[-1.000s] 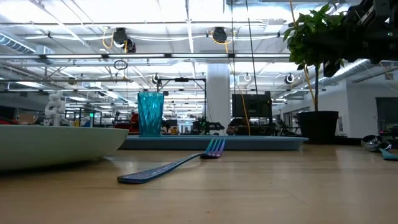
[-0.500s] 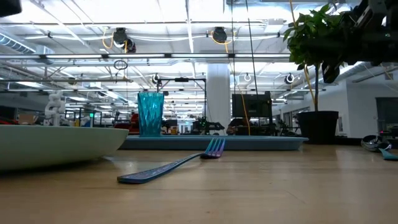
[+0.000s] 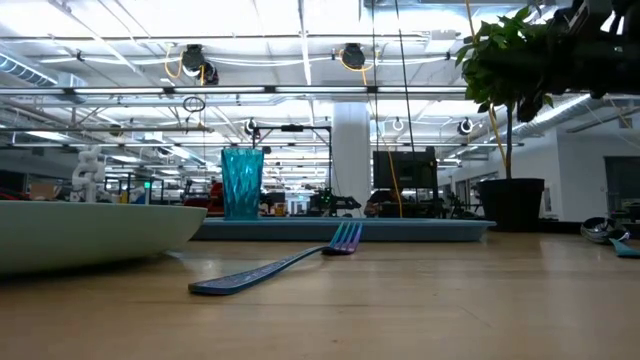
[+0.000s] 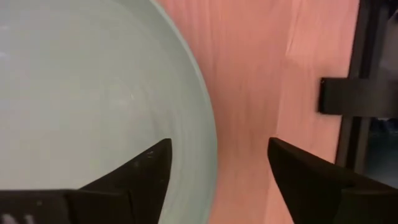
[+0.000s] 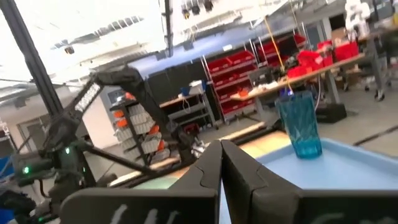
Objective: Pick and place plate/cup/fork/spoon on tray
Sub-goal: Put the plate on the center of the cup on the blue tray
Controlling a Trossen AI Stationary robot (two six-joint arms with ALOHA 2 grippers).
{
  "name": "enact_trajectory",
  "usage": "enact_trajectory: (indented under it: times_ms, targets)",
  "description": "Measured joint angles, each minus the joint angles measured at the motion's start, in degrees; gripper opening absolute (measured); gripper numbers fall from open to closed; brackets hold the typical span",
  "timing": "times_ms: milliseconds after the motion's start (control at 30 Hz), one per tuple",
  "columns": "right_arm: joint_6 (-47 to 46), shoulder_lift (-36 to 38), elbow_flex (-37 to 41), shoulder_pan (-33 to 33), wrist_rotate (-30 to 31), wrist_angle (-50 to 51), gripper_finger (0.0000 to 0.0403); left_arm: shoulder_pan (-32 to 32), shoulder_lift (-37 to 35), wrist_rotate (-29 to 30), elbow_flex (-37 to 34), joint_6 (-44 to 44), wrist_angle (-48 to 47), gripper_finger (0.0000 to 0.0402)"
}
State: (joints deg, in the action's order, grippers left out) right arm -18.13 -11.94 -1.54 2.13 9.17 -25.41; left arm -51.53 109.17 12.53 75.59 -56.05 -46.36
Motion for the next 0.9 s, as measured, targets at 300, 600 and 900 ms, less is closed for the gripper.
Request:
enact_trajectory:
  times_ms: [300,600,900]
  targets:
    - [2.56,-0.31,0.00,0.00,-0.09,-3.97,0.0000,0.13,1.13,-0.07,0.00,1.39,-0.11,0.0131]
    - [2.45,-0.31,0.02,0.00,-0.24,-5.83,0.0000,1.40,0.98,-2.27,0.00,2.16,-0.08,0.0011]
    - [0.86,-0.31,0.02,0.00,-0.49,-6.05,0.0000,1.64,0.35,-3.15,0.00,2.57,0.01,0.0010]
